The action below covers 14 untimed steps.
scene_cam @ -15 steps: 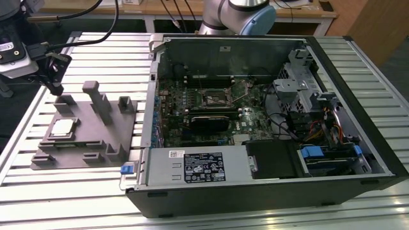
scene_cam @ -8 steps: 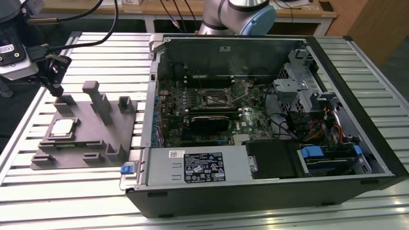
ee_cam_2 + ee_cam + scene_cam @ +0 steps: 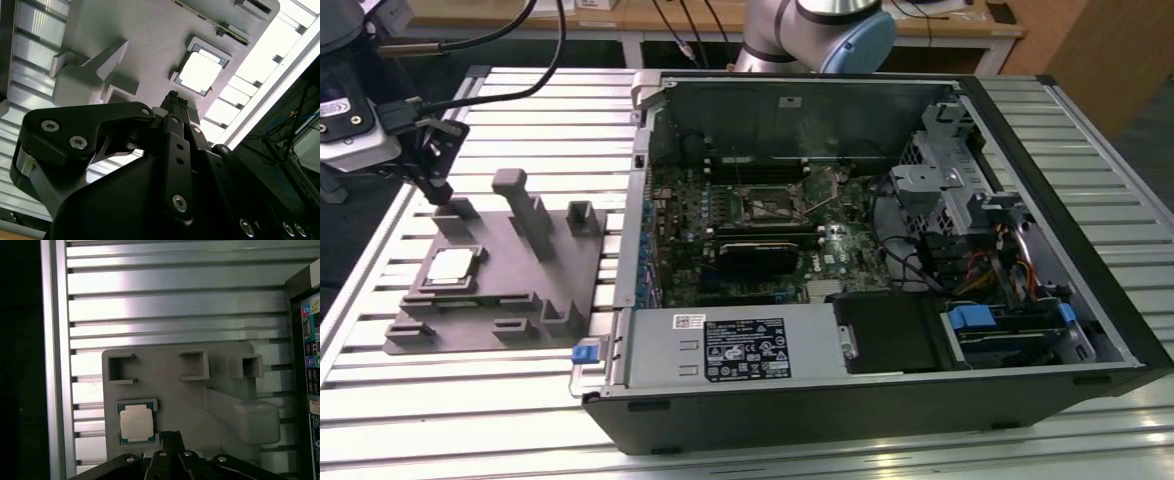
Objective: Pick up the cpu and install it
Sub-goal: 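Pick up the cpu and move it towards the insertion slot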
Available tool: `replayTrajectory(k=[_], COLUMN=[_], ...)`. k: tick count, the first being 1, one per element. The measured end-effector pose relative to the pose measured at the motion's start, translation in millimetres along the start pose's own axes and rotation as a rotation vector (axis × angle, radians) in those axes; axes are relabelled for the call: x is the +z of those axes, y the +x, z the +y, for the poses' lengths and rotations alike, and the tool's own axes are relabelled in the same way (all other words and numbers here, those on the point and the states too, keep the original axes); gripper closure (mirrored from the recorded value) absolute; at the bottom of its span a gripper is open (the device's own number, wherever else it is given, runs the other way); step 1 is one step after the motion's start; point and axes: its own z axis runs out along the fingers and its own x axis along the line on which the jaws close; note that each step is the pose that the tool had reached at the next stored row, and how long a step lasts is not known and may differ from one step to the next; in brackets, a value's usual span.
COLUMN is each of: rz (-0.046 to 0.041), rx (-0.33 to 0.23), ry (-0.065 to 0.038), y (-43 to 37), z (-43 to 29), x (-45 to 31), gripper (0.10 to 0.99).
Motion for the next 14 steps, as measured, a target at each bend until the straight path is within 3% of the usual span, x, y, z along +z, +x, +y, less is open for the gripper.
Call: replayTrajectory(k=[14], rz=[0.0001], rx=[0.0], ry=[0.0], y=[1.7], z=[-0.6], x=[10.6], gripper=[0.98])
